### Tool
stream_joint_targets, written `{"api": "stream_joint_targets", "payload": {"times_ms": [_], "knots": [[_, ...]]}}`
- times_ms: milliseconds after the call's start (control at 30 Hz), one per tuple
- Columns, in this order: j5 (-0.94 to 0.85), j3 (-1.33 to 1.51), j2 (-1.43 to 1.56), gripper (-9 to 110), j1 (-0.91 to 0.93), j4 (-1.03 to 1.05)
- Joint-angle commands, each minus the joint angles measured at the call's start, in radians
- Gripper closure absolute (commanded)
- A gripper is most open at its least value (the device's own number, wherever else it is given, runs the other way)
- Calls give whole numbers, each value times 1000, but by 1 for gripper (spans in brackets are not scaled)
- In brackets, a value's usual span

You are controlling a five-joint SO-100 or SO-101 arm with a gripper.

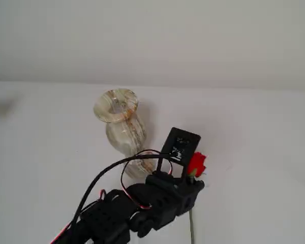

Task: Pick up rose from vase and place it onto the table

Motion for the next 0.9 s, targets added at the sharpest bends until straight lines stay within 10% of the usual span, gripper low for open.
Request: {"api": "stream_joint_targets", "payload": {"times_ms": [0,867], "knots": [[3,-9,-130,101,-6,-193],[104,-218,-675,85,-18,-566]]}}
